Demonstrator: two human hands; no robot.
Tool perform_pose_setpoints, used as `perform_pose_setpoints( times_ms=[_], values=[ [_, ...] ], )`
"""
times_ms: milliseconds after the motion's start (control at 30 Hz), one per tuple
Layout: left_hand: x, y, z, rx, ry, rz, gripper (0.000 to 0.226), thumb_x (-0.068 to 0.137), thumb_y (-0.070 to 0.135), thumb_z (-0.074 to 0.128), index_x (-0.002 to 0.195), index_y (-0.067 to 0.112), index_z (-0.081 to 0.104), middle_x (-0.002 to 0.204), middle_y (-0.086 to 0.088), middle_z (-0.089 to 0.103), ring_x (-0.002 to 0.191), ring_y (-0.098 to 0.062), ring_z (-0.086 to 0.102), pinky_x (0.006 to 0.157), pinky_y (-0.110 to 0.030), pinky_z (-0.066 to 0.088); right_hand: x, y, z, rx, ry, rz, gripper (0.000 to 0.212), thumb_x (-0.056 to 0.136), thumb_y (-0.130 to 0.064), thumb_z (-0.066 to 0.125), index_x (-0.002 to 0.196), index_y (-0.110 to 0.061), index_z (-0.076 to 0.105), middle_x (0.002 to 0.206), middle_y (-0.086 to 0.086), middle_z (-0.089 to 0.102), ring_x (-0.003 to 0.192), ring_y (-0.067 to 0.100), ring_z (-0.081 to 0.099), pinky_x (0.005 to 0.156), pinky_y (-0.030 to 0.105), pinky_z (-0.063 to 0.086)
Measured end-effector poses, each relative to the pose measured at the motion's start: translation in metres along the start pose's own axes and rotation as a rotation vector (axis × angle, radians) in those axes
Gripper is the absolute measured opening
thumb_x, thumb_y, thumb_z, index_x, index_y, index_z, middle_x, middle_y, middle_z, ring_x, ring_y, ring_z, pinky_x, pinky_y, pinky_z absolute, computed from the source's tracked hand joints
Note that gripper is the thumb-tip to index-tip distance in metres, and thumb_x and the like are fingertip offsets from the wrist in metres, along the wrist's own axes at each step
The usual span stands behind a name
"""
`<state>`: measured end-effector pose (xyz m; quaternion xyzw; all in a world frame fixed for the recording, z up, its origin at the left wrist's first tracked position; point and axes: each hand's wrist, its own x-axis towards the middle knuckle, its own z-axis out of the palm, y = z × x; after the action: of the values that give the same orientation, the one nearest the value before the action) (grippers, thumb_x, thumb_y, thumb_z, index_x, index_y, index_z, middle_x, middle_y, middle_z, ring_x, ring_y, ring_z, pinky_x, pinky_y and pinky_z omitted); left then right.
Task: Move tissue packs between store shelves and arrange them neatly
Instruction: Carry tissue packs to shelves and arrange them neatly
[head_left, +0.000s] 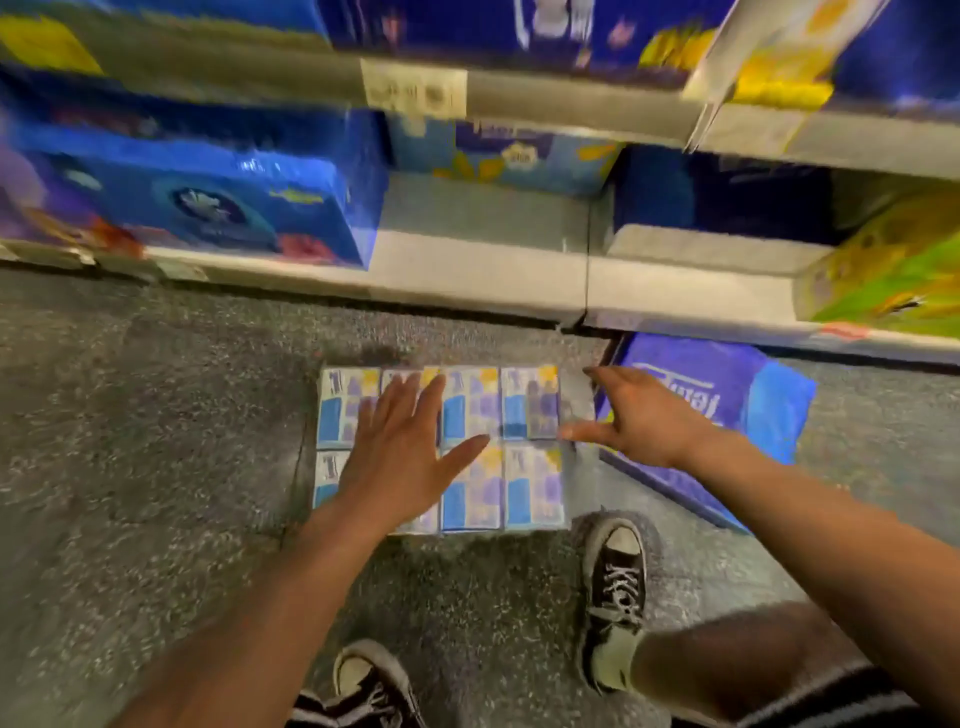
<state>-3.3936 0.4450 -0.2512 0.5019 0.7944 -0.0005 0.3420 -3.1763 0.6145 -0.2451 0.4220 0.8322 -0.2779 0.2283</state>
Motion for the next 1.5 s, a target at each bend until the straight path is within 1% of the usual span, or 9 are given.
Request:
perform_pose_setpoints(
  times_ms=[233,500,600,700,900,1067,1200,1367,1500],
  values=[
    [0.062,-0.059,0.100,-0.002,-0.047,-0.032,0.096,0.091,0.074,0.039,0.161,0.023,-0.001,0.169,-0.005,-0.004,0.155,-0.025,-0.005,0.124,-0.051,0.005,0.074,0.017,0.097,0.102,-0.028,0.098,0.099,0.073,-0.067,0.073,0.146,-0.007,0.044,0.141,0.021,0.055,0.126,0.037,0.055,0.100,0.042,0.047],
    [0.071,-0.110,0.131,-0.180,0.151,-0.166,0.110,0.081,0.078,0.048,0.159,0.030,-0.012,0.168,-0.011,-0.010,0.155,-0.029,-0.007,0.124,-0.052,0.004,0.070,0.024,0.169,0.472,0.018,0.301,0.119,0.062,-0.077,0.070,0.147,-0.007,0.028,0.139,0.015,0.057,0.124,0.036,0.057,0.096,0.041,0.048],
    [0.068,-0.129,0.135,-0.197,0.187,-0.217,0.117,0.077,0.078,0.052,0.159,0.029,-0.015,0.167,-0.014,-0.012,0.154,-0.033,-0.009,0.124,-0.055,0.004,0.068,0.022,0.184,0.487,0.011,0.287,0.113,0.065,-0.068,0.078,0.144,-0.008,0.024,0.103,0.004,0.063,0.101,0.031,0.063,0.083,0.042,0.052],
    [0.068,-0.153,0.147,-0.194,0.202,-0.276,0.119,0.075,0.077,0.056,0.158,0.033,-0.017,0.167,-0.017,-0.012,0.154,-0.037,-0.005,0.122,-0.060,0.008,0.069,0.024,0.201,0.471,-0.041,0.314,0.134,0.069,-0.065,0.081,0.159,-0.011,-0.002,0.099,0.002,0.062,0.094,0.026,0.061,0.081,0.040,0.052],
    [0.062,-0.175,0.169,-0.437,0.226,-0.466,0.138,0.063,0.077,0.070,0.158,0.029,-0.018,0.168,-0.014,-0.005,0.154,-0.036,0.004,0.119,-0.060,0.018,0.066,0.019,0.243,0.580,-0.065,0.501,0.074,0.078,-0.055,0.080,0.116,-0.005,0.040,0.085,0.002,0.061,0.073,0.013,0.058,0.062,0.034,0.043],
    [0.060,-0.181,0.162,-0.611,0.146,-0.630,0.140,0.059,0.073,0.079,0.158,0.009,0.004,0.155,-0.014,0.041,0.135,-0.035,0.048,0.106,-0.045,0.042,0.070,0.013,0.260,0.828,0.079,0.604,0.056,0.064,-0.054,0.091,0.079,-0.004,0.071,0.061,0.006,0.071,0.047,0.015,0.060,0.051,0.030,0.047],
    [0.063,-0.189,0.146,-0.641,0.155,-0.570,0.153,0.028,0.096,0.065,0.152,0.015,0.026,0.142,-0.007,0.057,0.124,-0.033,0.059,0.101,-0.048,0.050,0.073,0.022,0.256,0.919,0.151,0.593,0.086,0.039,-0.073,0.090,0.086,-0.002,0.075,0.076,0.013,0.076,0.066,0.028,0.072,0.062,0.047,0.059],
    [0.060,-0.175,0.093,-0.639,0.221,-0.428,0.114,0.050,0.082,0.075,0.141,0.023,0.039,0.134,0.000,0.062,0.117,-0.028,0.062,0.097,-0.043,0.050,0.070,0.001,0.183,0.938,0.292,0.555,0.053,0.067,-0.057,0.087,0.083,-0.010,0.068,0.084,0.008,0.071,0.062,0.020,0.061,0.053,0.030,0.046],
    [0.067,-0.165,0.048,-0.656,0.301,-0.310,0.117,0.063,0.065,0.081,0.155,0.016,0.028,0.152,-0.004,0.047,0.134,-0.024,0.050,0.104,-0.035,0.040,0.076,0.002,0.118,0.905,0.412,0.415,0.092,0.064,-0.074,0.079,0.121,-0.004,0.065,0.122,0.010,0.068,0.098,0.022,0.064,0.064,0.030,0.050]
  ],
)
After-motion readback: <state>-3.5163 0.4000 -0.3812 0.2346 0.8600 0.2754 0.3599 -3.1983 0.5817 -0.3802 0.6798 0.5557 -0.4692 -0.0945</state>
